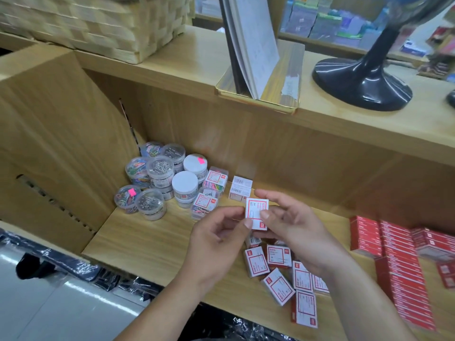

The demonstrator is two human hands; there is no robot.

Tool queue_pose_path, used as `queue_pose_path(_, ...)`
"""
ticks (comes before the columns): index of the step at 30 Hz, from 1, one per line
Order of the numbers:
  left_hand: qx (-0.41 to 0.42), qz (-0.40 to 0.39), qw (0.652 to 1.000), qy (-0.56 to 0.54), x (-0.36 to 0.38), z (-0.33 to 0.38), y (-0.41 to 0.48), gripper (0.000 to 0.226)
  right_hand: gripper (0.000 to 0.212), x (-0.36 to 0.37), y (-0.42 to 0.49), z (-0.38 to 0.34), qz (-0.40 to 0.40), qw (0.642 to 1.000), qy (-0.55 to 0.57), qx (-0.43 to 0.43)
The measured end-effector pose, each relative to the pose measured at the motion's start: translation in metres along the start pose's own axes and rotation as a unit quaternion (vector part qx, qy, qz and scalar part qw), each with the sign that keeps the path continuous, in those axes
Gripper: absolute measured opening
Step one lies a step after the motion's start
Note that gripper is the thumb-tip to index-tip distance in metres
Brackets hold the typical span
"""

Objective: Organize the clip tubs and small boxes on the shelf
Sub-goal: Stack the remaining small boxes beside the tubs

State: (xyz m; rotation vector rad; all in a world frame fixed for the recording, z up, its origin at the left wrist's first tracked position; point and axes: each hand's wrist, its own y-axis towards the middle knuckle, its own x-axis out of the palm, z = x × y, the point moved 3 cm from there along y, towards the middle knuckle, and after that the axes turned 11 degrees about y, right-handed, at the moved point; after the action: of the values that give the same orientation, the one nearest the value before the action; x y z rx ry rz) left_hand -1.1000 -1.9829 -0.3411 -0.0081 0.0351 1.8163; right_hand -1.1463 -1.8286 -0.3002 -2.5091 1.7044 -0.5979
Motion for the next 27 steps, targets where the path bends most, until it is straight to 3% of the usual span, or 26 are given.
queue_pose_path(4,-0.032,0.016,0.999,-0.003,-0.003,-0.013,0.005,0.017,0.035,0.0,0.006,-0.001,0.096,0.995,-0.018,0.0)
queue_pose_path(7,-0.064,0.037,0.994,0.078,-0.014,-0.044,0.006,0.016,0.028,-0.005,0.033,0.002,0.145,0.969,-0.199,-0.014)
queue_pose_path(11,-0.073,0.013,0.987,0.141,-0.028,-0.07,-0.008,0.023,0.031,0.001,0.073,0.015,0.103,0.855,-0.505,-0.063)
queue_pose_path(13,-0.073,0.007,0.985,0.157,-0.034,-0.073,-0.014,0.022,0.033,0.006,0.083,0.023,0.081,0.8,-0.589,-0.087)
queue_pose_path(15,-0.07,0.008,0.985,0.16,-0.04,-0.076,-0.018,0.021,0.033,0.008,0.09,0.032,0.072,0.77,-0.625,-0.105)
queue_pose_path(23,-0.045,0.008,0.985,0.168,-0.044,-0.084,-0.022,0.021,0.033,0.004,0.097,0.039,0.094,0.751,-0.642,-0.121)
queue_pose_path(27,-0.049,0.005,0.981,0.186,-0.043,-0.083,-0.021,0.019,0.033,0.003,0.095,0.041,0.087,0.764,-0.628,-0.123)
